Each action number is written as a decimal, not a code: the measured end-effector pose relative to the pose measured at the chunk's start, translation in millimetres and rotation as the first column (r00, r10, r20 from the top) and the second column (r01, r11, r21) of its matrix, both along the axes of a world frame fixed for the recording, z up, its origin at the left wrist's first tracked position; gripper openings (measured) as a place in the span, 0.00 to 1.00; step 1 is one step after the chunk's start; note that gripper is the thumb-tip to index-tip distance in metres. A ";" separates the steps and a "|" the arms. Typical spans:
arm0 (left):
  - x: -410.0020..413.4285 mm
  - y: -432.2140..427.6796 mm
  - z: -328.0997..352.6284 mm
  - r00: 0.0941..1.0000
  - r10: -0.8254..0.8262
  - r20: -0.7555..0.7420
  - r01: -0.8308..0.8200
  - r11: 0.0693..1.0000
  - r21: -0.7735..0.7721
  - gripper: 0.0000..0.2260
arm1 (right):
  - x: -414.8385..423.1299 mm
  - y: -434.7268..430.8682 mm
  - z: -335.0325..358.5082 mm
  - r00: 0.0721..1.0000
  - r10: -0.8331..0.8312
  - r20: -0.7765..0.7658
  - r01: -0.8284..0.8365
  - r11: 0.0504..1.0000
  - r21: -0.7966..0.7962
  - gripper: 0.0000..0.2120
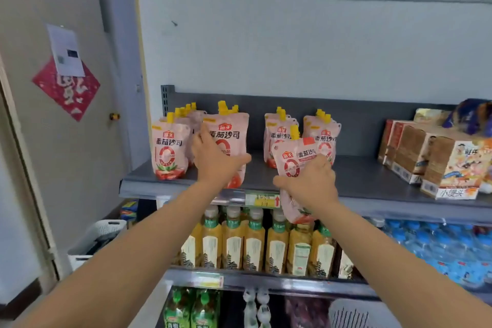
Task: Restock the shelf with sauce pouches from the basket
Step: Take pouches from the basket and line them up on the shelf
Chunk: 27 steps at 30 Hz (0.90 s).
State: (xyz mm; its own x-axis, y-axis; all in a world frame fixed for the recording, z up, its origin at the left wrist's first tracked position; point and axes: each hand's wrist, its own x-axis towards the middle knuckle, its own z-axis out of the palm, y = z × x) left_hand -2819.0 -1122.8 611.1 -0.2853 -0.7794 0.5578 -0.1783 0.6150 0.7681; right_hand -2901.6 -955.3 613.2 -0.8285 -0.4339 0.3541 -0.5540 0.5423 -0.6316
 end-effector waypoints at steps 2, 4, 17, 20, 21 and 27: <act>-14.4 -16.4 2.1 0.997 0.009 -0.071 -0.009 1.000 0.010 0.54 | -12.0 -16.3 3.7 1.000 0.023 -0.014 -0.024 0.999 -0.047 0.47; -27.8 -34.6 0.9 0.992 0.035 -0.123 -0.037 0.999 -0.013 0.54 | -20.2 -32.0 4.4 0.999 0.040 -0.029 -0.043 0.994 -0.103 0.46; -78.1 -109.7 -24.3 1.000 -0.010 0.000 0.010 1.000 -0.023 0.57 | -46.4 -111.9 6.0 1.000 0.006 0.019 -0.004 0.994 -0.111 0.45; -85.4 -122.1 -32.8 0.999 -0.026 0.029 0.026 1.000 -0.001 0.56 | -47.9 -123.4 6.0 0.999 -0.025 0.031 0.029 0.993 -0.111 0.46; -87.8 -124.0 -35.1 0.999 -0.026 0.032 0.026 1.000 0.015 0.55 | -48.2 -125.1 5.6 0.999 -0.034 0.030 0.037 0.993 -0.111 0.46; -105.3 -134.2 -36.6 0.999 -0.040 -0.018 0.043 0.989 0.141 0.57 | -47.7 -139.6 -3.1 0.997 -0.060 0.038 0.065 0.988 -0.139 0.46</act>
State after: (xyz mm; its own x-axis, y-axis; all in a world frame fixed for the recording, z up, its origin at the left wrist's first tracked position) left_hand -2924.3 -1257.0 574.5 -0.3115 -0.8381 0.4478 -0.1424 0.5071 0.8500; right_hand -2949.2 -1094.8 610.1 -0.8648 -0.3288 0.3796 -0.4992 0.4800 -0.7214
